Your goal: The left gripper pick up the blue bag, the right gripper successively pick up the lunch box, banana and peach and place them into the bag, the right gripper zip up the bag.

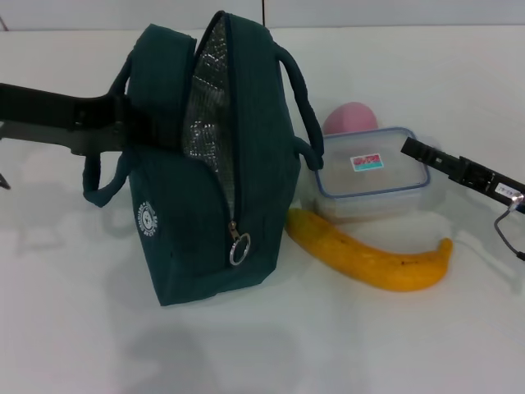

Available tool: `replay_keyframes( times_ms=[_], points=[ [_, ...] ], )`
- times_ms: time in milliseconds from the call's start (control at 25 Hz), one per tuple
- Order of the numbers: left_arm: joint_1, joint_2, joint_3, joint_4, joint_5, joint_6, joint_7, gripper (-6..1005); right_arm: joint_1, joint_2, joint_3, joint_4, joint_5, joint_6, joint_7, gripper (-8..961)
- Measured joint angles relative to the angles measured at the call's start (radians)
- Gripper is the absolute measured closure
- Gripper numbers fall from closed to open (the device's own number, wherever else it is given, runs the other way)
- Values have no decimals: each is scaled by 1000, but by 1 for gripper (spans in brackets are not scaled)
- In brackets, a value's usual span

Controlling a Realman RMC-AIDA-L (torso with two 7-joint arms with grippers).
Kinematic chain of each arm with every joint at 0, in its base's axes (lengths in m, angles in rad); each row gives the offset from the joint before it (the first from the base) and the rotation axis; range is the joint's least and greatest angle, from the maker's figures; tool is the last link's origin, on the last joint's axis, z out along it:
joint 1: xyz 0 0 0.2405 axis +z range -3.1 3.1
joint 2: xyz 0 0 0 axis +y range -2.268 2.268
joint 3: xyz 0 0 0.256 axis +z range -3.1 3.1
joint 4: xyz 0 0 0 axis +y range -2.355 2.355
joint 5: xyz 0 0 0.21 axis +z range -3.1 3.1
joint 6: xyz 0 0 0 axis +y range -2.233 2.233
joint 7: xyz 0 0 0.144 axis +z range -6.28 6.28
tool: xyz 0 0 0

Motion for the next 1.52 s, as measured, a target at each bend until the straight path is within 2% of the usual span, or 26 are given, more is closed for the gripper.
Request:
replay_keyframes(
  times_ms=[320,800,1200,1520],
  points=[
    [0,0,0,0,0,0,5,962,5,1,-6,-2,0,-38,56,132],
    [-11,2,-4,-32,0,0,33,962,28,-3,-76,-10,-1,-53,165,142],
    [-11,3,-4,-37,0,-1,44,962,26,-6,-76,-38,5,-154,270,142],
    [-19,7,-5,-45,0,-2,45,961,38,-5,-77,-39,0,-152,300,144]
  ],
)
